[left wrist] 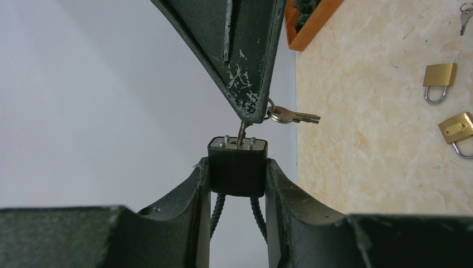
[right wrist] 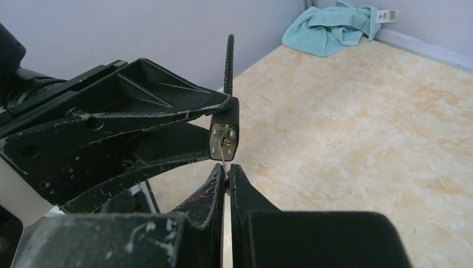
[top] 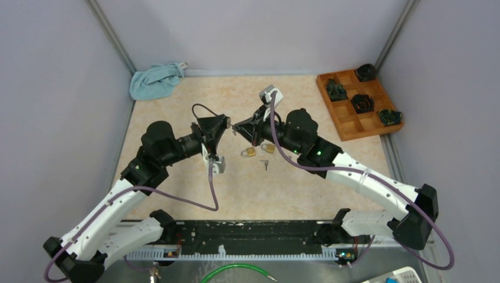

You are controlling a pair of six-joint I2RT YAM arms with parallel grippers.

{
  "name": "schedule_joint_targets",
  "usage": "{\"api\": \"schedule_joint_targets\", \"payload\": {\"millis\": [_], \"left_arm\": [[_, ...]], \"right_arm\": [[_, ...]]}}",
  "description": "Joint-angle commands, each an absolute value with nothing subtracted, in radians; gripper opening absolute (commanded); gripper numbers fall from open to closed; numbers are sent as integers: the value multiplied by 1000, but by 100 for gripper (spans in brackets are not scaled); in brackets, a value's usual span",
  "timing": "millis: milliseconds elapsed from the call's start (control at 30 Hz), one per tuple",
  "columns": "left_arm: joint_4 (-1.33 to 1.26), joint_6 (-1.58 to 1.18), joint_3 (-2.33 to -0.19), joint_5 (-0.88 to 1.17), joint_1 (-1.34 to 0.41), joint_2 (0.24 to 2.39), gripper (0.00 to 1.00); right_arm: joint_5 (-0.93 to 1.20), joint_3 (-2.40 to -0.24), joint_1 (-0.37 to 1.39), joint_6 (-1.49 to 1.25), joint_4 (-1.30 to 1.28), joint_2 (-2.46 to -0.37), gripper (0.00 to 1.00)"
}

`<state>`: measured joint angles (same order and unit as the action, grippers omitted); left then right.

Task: Unlock with the key
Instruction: Unlock the lock.

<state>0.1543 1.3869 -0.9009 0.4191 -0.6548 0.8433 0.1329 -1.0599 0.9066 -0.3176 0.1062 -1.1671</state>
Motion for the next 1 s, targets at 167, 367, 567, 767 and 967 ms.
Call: {"api": "schedule_joint_targets", "payload": {"millis": [167, 367, 567, 767, 967], "left_arm": [[103, 1379, -929, 468, -664, 832, 0], [94, 1386, -924, 505, -664, 820, 0], [110, 1403, -920, 526, -664, 810, 0], [161, 1511, -900, 538, -664, 799, 0], [194, 1619, -876, 536, -666, 792, 0]], "right_arm": [[123, -1087, 917, -311, 114, -1192, 0], [99, -1073, 925, -308, 111, -1182, 0], [95, -1071, 931, -305, 120, -1176, 0], [120, -1083, 933, -315, 113, -1166, 0], [148, -1101, 933, -307, 66, -1156, 0]]}}
